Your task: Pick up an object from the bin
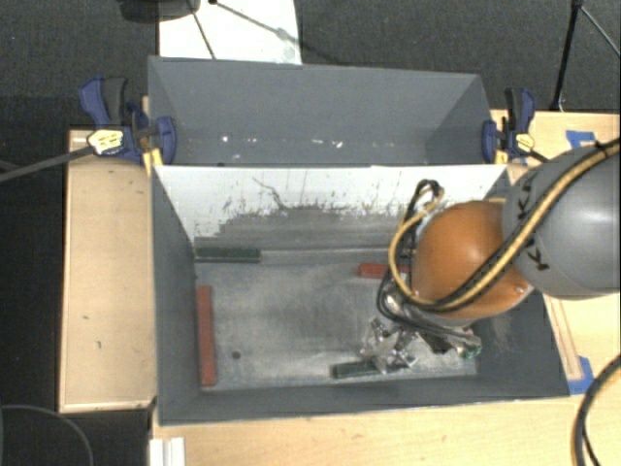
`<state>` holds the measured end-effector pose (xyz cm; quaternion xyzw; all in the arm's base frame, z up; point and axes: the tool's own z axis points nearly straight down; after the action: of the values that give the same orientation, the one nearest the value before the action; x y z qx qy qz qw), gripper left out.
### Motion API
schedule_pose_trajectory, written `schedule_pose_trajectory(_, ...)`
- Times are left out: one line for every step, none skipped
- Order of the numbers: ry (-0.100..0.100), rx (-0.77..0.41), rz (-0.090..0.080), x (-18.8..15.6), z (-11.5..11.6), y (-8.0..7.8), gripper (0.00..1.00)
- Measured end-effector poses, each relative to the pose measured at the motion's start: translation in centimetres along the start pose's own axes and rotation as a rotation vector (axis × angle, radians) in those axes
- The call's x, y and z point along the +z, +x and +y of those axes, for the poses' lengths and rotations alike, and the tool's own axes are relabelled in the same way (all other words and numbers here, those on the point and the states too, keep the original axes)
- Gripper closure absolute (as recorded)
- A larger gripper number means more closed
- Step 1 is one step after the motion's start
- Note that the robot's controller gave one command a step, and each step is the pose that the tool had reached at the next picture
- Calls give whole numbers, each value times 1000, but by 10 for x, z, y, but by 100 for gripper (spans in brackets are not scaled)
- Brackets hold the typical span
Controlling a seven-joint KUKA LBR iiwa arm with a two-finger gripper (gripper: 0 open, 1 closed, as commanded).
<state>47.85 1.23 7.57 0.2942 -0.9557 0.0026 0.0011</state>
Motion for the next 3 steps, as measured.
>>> schedule_pose_trajectory(0, 0, 0, 0, 0, 0, 100)
schedule_pose_trajectory(-4, -68, -6, -13, -54, 10, 0)
schedule_pose_trajectory(-4, -66, -6, -12, -53, 10, 0)
